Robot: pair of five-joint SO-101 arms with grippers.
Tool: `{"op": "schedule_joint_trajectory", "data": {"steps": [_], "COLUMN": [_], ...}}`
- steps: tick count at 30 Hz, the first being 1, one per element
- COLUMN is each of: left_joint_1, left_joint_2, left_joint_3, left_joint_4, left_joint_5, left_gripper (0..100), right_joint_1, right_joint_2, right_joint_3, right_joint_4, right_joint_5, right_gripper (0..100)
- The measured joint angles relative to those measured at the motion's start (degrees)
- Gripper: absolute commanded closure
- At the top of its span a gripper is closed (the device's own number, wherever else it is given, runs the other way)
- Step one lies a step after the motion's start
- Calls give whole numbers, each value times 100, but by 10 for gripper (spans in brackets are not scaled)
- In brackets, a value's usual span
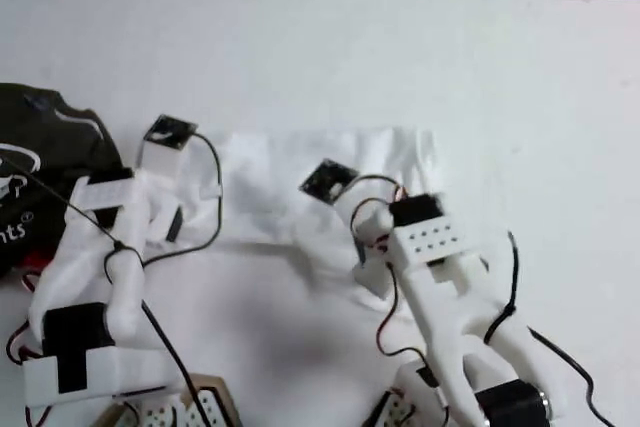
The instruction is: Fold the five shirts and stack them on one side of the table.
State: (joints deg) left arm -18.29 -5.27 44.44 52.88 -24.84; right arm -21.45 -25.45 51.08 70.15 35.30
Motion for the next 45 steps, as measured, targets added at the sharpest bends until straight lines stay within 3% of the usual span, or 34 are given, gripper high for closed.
{"op": "schedule_joint_trajectory", "data": {"steps": [8,17,25,29,33,37,45], "left_joint_1": [-9,-9,-9,-9,-9,-9,-9], "left_joint_2": [-18,-18,-18,-18,-18,-18,-18], "left_joint_3": [132,141,141,141,141,141,141], "left_joint_4": [-158,-185,-185,-185,-185,-185,-185], "left_joint_5": [0,0,0,0,0,0,0], "left_gripper": [972,972,972,972,972,972,972], "right_joint_1": [-202,-334,-703,-1187,-1222,-782,149], "right_joint_2": [0,-9,-9,-9,-9,-9,1143], "right_joint_3": [1073,475,141,519,941,1055,527], "right_joint_4": [-738,-123,571,413,-35,-510,-695], "right_joint_5": [-44,158,501,510,519,598,1187], "right_gripper": [865,859,652,671,729,777,779]}}
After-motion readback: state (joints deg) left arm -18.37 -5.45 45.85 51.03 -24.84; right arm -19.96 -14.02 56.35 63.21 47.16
